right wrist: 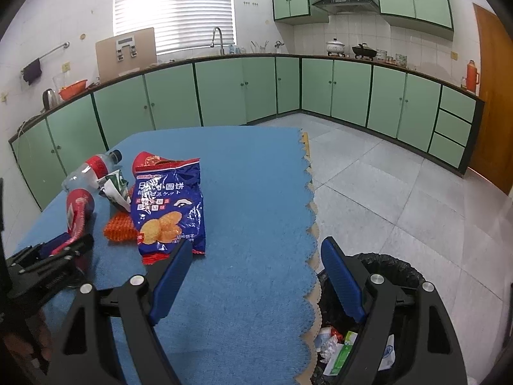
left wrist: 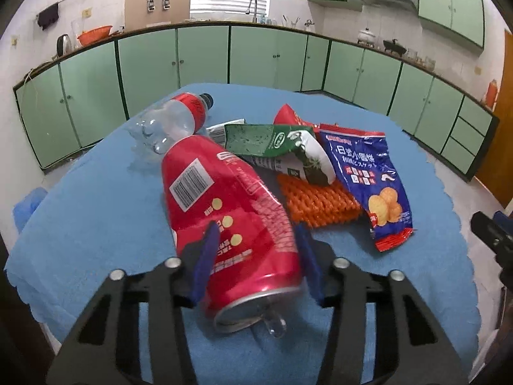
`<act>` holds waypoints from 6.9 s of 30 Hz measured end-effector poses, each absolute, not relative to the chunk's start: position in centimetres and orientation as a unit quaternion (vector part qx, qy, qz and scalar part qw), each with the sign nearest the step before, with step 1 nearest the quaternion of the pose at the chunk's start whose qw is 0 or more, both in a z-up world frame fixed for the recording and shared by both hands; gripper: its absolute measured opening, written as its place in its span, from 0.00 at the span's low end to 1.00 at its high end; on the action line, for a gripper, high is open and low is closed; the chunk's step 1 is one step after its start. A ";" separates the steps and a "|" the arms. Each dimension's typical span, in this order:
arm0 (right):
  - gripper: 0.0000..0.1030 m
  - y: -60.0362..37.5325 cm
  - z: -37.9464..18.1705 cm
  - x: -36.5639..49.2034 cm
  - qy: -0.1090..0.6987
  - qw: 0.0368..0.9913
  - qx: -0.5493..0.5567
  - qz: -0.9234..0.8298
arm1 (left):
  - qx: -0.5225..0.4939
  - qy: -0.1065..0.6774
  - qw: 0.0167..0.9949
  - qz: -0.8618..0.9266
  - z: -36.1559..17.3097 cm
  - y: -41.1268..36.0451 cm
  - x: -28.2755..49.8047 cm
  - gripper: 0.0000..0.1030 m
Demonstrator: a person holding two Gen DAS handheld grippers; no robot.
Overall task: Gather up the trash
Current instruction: 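Grasp the red crushed can with the left tool and lift it, then grasp the blue biscuit bag with the right tool while the left tool holds the can, then carry can and biscuit bag over the bin and open both tools, then move both open tools back over the table toward the green carton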
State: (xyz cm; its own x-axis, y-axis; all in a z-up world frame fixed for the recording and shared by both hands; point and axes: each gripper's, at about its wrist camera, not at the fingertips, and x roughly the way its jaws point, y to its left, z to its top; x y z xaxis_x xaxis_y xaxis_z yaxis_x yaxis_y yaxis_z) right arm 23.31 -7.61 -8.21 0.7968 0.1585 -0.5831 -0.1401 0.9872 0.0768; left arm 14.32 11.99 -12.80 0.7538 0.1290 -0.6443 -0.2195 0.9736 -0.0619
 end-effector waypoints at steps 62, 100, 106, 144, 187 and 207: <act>0.56 -1.8 -11.8 28.4 0.392 0.908 0.014 0.146 | -0.106 0.328 0.936 0.068 -12.1 15.5 16.1 0.17; 0.01 -6.9 -4.1 22.4 0.292 0.950 -0.005 0.111 | -0.105 0.289 0.952 -0.014 -7.0 11.1 13.1 0.07; 0.01 -9.9 -3.5 21.8 0.282 0.956 0.004 0.076 | -0.096 0.291 0.949 -0.070 -6.6 6.9 14.5 0.07; 0.08 -31.6 -12.6 20.5 0.376 0.911 0.101 -0.137 | -0.004 0.397 0.870 -0.292 -16.7 -20.7 24.8 0.28; 0.91 -1.3 -4.8 25.9 0.270 0.955 0.009 0.119 | -0.040 0.287 0.951 0.111 -7.8 19.0 16.6 0.78; 0.79 9.8 -7.1 28.9 0.303 0.929 -0.039 0.210 | -0.063 0.321 0.934 0.147 -10.9 25.9 18.0 0.78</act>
State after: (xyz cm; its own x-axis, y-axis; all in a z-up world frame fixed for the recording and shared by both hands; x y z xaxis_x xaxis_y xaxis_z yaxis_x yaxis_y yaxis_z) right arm 28.89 9.80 -7.09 0.7285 0.3668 -0.5785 -0.4140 0.9086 0.0548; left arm 17.99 25.88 -10.91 0.7510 0.2344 -0.6173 -0.3148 0.9489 -0.0226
